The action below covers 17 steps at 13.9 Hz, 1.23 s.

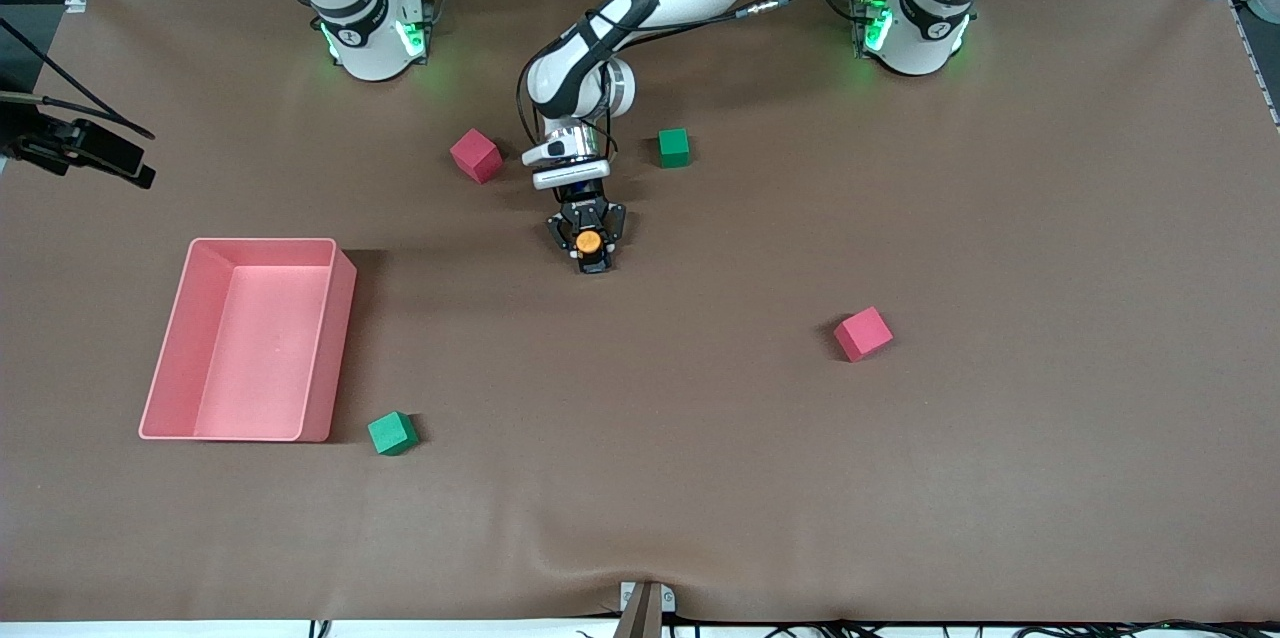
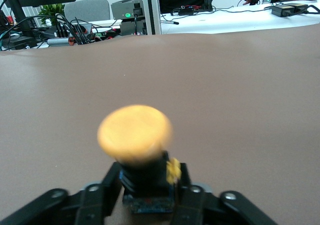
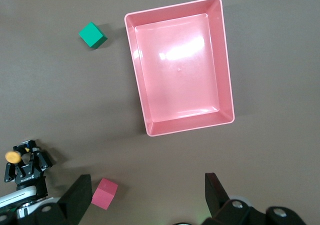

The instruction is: Place and upright button with both arms

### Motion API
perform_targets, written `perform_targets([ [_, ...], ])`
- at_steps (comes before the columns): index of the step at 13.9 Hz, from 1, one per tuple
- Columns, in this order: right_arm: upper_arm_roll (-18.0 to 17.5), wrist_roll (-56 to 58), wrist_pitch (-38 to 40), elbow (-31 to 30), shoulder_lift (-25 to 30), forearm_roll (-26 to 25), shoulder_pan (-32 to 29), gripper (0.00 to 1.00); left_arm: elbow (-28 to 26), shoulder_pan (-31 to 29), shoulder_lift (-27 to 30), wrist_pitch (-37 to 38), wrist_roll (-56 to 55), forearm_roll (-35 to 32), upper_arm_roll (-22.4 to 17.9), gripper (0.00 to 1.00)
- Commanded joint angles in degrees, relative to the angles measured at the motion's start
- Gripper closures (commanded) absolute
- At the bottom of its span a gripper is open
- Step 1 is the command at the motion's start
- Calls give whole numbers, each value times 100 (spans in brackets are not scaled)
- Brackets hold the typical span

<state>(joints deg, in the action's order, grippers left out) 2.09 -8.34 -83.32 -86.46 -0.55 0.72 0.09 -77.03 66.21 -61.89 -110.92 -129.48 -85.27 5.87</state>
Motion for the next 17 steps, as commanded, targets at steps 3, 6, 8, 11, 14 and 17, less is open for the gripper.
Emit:
perform_targets([
  [3, 20, 61, 71, 94, -42, -28, -1, 0, 100, 41, 54, 80, -227, -52, 28, 0],
  [6, 20, 61, 79, 94, -42, -2, -1, 0, 118, 173, 247, 228, -166, 368, 46, 0],
  [8, 20, 61, 79, 85, -42, -1, -9, 0, 126, 182, 580, 291, -34, 799, 176, 0],
  [11, 20, 61, 88, 94, -42, 7, -18, 0, 162, 173, 1317, 343, 773, 2149, 467, 0],
  [14, 20, 61, 79, 94, -42, 7, -9, 0, 162, 130, 2414, 361, 1449, 3390, 494, 0],
  [17, 20, 61, 79, 94, -42, 7, -18, 0, 153, -746, 3636, 492, 2809, 5216, 432, 0],
])
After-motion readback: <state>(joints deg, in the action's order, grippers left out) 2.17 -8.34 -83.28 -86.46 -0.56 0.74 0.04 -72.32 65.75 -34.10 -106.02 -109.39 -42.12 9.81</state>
